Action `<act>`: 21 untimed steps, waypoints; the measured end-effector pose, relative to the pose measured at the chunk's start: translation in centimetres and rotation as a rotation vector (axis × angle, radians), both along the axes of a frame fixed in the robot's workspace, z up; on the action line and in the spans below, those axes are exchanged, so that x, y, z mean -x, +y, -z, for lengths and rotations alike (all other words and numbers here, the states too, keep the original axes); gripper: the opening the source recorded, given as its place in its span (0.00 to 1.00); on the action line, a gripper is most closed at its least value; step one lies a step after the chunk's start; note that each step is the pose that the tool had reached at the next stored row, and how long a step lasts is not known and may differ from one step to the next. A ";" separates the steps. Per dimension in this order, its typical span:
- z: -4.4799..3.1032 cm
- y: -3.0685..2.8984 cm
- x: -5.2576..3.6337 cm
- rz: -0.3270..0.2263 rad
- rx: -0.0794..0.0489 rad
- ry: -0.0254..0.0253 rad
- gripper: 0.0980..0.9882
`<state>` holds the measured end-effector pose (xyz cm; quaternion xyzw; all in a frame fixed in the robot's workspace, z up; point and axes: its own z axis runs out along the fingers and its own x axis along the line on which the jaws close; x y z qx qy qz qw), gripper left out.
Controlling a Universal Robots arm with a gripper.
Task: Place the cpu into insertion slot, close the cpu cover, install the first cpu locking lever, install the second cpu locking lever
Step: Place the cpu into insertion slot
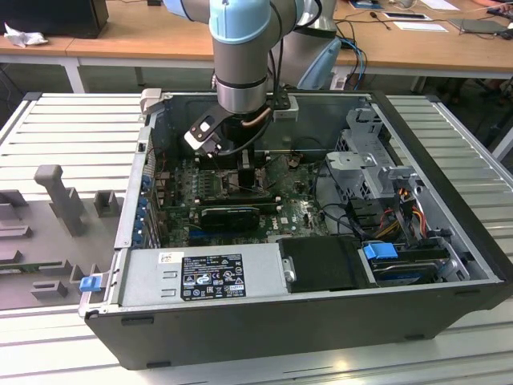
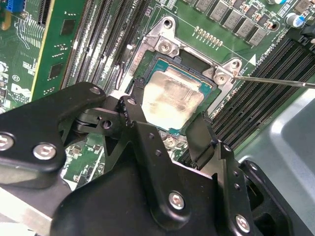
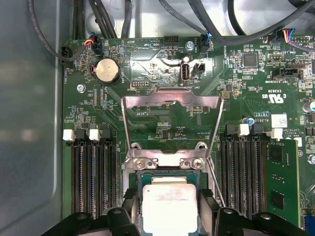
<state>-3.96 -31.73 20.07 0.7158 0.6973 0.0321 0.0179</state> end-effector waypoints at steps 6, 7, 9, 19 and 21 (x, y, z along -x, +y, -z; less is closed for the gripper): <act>-0.94 0.00 0.00 0.000 -0.001 0.0001 0.57; -1.02 0.00 0.00 0.000 -0.002 0.0000 0.57; -1.19 0.00 0.00 0.000 -0.001 0.0000 0.48; -1.89 -0.01 0.01 0.000 -0.001 0.0001 0.07; -2.07 0.00 0.01 0.000 -0.001 0.0001 0.01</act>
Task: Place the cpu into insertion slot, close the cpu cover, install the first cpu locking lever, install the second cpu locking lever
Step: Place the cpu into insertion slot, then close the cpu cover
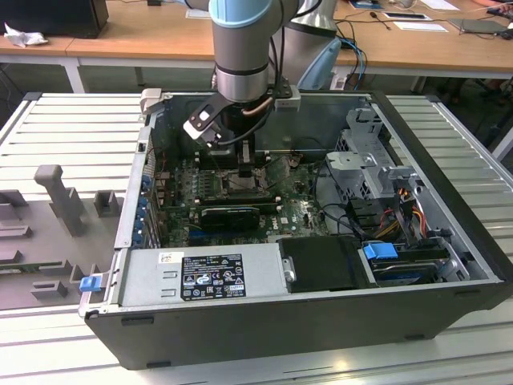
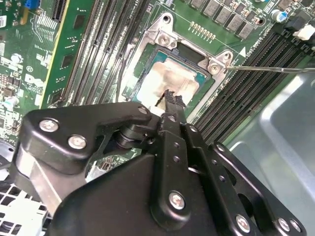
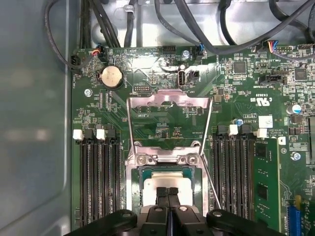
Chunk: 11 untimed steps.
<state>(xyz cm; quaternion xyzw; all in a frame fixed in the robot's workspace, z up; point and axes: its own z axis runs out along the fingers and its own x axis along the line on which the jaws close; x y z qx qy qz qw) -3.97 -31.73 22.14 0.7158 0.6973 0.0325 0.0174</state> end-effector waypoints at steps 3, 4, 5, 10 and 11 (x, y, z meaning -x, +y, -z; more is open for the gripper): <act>-0.30 0.00 0.00 0.000 0.001 -0.0001 0.01; -0.51 0.00 0.00 0.000 0.001 -0.0001 0.01; -0.67 0.00 0.00 0.000 0.001 -0.0001 0.01; -1.18 0.00 -0.03 0.000 0.001 0.0002 0.01; -1.19 0.00 -0.08 0.000 0.001 0.0005 0.01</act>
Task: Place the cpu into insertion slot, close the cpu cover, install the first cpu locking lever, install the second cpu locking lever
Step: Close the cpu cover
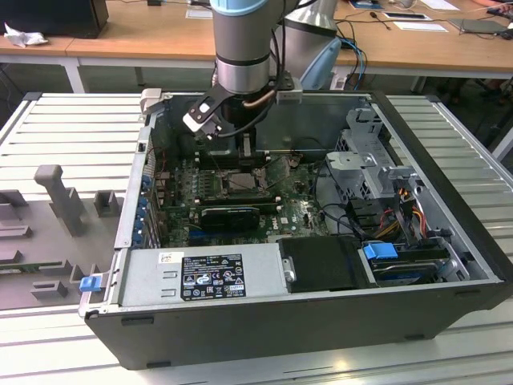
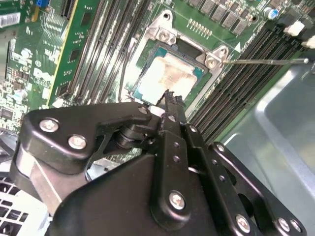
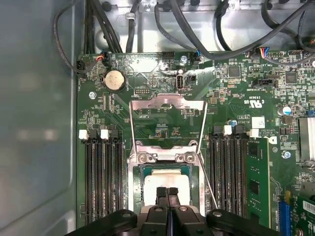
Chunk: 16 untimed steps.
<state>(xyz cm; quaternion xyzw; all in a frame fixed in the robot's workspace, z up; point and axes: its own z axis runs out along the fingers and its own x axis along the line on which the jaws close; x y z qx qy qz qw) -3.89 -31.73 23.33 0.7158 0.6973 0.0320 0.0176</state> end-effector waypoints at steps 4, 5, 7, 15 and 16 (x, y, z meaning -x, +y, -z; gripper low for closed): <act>-0.01 -0.01 -0.81 0.001 0.000 0.0014 0.01; -0.01 -0.02 -1.02 0.001 0.000 0.0014 0.01; -0.01 -0.02 -1.32 0.001 0.000 0.0015 0.01; -0.99 -0.02 -1.52 0.002 0.000 0.0018 0.01; -1.09 -0.01 -1.52 0.002 0.000 0.0018 0.01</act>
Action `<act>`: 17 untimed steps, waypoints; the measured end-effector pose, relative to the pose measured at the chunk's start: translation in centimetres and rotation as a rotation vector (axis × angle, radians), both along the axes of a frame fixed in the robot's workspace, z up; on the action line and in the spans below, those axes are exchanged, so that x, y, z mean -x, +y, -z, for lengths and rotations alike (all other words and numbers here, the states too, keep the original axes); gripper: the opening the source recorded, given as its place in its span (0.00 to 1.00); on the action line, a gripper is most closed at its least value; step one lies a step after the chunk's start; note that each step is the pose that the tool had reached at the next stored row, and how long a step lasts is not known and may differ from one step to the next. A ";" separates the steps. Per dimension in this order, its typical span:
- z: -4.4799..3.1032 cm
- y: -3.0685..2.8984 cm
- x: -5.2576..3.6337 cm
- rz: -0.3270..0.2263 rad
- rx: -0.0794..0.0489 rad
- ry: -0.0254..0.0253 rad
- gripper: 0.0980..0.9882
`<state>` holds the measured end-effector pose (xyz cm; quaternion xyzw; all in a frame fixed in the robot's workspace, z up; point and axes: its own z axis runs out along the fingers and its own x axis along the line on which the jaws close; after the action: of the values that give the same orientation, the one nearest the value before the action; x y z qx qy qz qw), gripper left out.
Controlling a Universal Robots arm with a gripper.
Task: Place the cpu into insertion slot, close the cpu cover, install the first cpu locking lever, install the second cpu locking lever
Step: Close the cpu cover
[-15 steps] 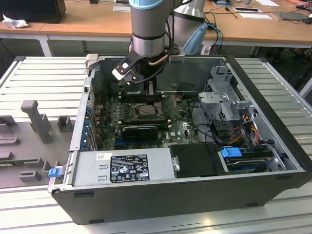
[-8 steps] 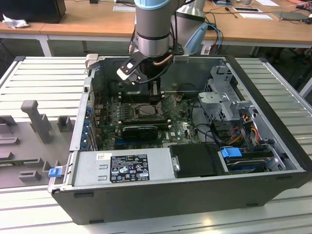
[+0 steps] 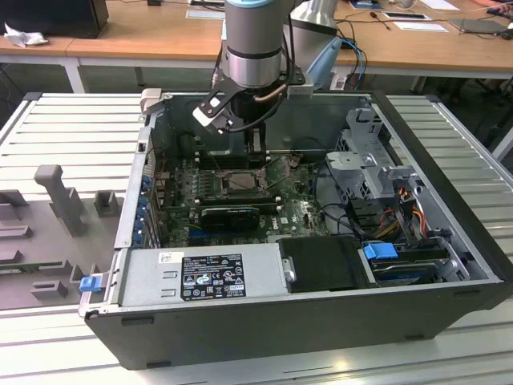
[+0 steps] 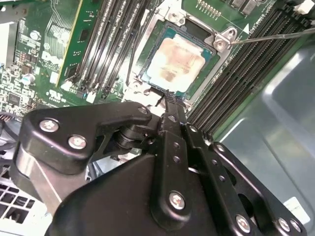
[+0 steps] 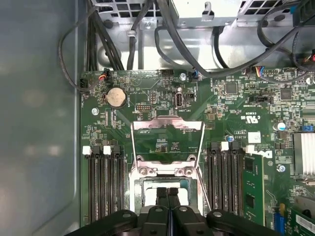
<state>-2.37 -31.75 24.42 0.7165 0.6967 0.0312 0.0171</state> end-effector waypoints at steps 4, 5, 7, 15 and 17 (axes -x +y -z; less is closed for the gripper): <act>-0.74 0.00 0.00 0.000 0.000 0.0000 0.01; -0.99 0.00 0.00 0.000 0.000 0.0000 0.01; -1.42 0.00 0.00 0.000 0.000 0.0000 0.01; -1.94 0.00 -2.86 0.000 0.000 0.0033 0.01; -1.93 0.00 -3.67 0.000 0.000 0.0044 0.01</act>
<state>1.29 -31.74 26.35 0.7165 0.6968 0.0296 0.0156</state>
